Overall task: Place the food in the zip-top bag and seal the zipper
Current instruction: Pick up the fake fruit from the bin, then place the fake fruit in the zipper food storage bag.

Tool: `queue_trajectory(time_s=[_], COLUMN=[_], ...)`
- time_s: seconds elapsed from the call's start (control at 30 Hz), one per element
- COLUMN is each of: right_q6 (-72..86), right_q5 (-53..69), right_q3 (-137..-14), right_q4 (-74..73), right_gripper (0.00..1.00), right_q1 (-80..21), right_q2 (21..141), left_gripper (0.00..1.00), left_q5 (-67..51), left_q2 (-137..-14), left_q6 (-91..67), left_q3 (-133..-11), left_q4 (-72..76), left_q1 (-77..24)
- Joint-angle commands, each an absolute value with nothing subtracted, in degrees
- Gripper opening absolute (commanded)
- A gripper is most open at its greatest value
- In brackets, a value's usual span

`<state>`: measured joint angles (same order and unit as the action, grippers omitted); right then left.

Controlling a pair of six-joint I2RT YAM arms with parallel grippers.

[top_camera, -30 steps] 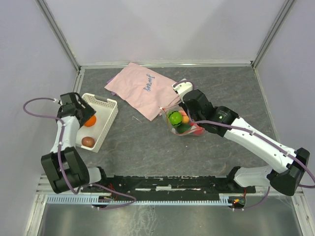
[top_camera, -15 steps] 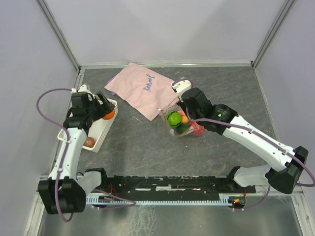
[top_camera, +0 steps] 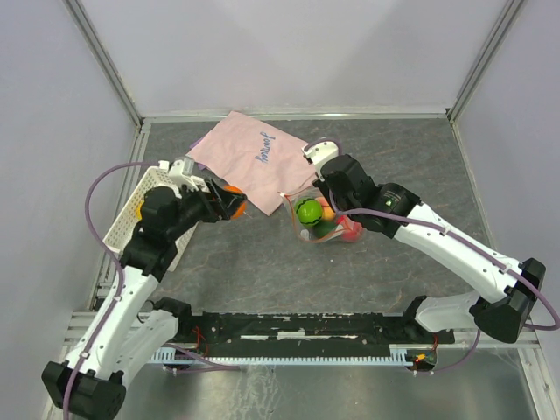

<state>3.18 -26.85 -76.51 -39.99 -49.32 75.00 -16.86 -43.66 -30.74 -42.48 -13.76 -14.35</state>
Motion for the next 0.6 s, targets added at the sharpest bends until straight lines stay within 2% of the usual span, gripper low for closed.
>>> queue_trajectory(time_s=[0.0,0.3,0.57], right_q6=[3.8,4.17,4.53], right_q5=[-26.48,-24.74,-23.2], right_q3=[-78.76,-78.41,-78.82], right_q4=[-38.13,-37.53,-37.72], right_gripper=[0.02,0.02,0.02], right_q1=[-49.04,-49.04,-49.04], right_q2=[74.39,73.74,73.75], left_gripper=[0.6,0.58,0.58], left_q5=[-16.17,-4.02,1.88], left_q2=[-42.77,-47.36,-56.14], left_q6=[-35.3,-31.42,-22.67], left_q3=[-40.86,-39.95,-40.51], left_q4=[-2.22,12.3,23.82], left_q1=[-21.67,-42.72,-51.55])
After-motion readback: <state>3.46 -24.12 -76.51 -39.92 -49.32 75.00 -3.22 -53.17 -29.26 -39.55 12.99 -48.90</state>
